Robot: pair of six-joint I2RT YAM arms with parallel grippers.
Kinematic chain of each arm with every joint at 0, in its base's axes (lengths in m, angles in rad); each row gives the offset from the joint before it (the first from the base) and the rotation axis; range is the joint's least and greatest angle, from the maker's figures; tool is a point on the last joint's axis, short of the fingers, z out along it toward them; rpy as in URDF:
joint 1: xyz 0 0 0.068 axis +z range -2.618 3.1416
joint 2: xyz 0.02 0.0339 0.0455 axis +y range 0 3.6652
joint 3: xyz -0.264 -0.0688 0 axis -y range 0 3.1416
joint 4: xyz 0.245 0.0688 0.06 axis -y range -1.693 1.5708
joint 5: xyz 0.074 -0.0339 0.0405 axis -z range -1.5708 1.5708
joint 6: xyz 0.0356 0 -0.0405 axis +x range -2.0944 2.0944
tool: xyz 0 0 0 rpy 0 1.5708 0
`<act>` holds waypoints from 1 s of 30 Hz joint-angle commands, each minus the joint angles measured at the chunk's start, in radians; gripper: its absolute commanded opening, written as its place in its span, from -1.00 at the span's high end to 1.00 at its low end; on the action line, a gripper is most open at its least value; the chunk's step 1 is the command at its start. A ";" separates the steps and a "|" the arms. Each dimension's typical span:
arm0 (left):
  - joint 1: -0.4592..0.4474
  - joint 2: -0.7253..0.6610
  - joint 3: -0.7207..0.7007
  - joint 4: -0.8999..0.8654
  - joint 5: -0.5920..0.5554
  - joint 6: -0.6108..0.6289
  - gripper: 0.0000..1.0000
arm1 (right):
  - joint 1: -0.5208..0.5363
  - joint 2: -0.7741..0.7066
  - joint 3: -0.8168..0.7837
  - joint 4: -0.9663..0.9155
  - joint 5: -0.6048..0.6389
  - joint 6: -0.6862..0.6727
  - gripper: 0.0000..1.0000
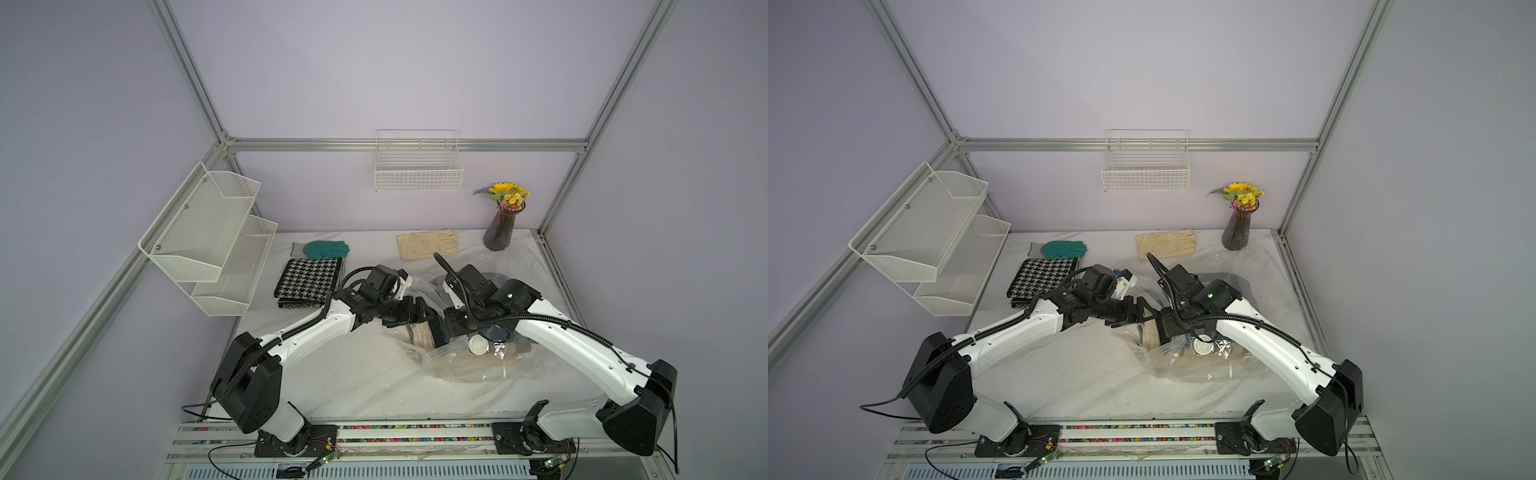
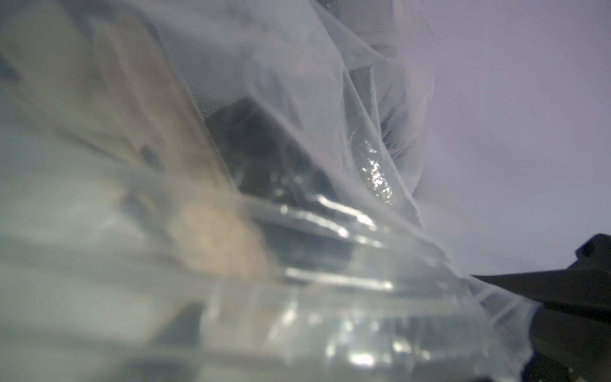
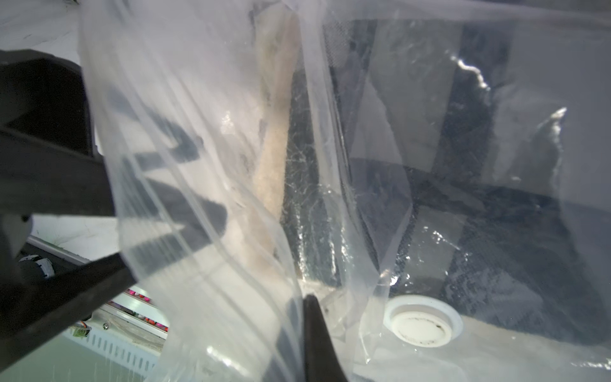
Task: Take the scarf out of the vacuum bag
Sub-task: Take out the scarf from the vacuum bag.
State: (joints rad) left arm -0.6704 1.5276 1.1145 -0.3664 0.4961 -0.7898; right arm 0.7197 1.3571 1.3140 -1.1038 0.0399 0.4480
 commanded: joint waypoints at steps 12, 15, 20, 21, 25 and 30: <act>-0.026 -0.004 -0.091 0.347 0.089 -0.091 -0.56 | -0.004 -0.092 0.092 -0.020 0.148 0.072 0.88; -0.027 -0.001 -0.104 0.356 0.094 -0.086 -0.59 | -0.003 -0.098 0.106 -0.006 0.140 0.063 0.88; -0.026 0.034 -0.083 0.402 0.111 -0.085 -0.59 | -0.004 -0.094 0.105 0.005 0.111 0.044 0.88; -0.026 0.042 -0.072 0.410 0.113 -0.083 -0.59 | -0.003 -0.094 0.105 0.004 0.109 0.042 0.88; -0.024 0.091 -0.015 0.405 0.113 -0.062 -0.59 | -0.003 -0.124 0.091 0.053 0.060 0.034 0.88; -0.024 0.169 0.034 0.435 0.131 -0.077 -0.57 | -0.003 -0.140 0.088 0.058 0.041 0.016 0.88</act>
State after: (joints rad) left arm -0.6949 1.6741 1.1118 0.0097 0.6006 -0.8722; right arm 0.7197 1.2480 1.3945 -1.0687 0.0975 0.4828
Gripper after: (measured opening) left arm 0.788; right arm 0.065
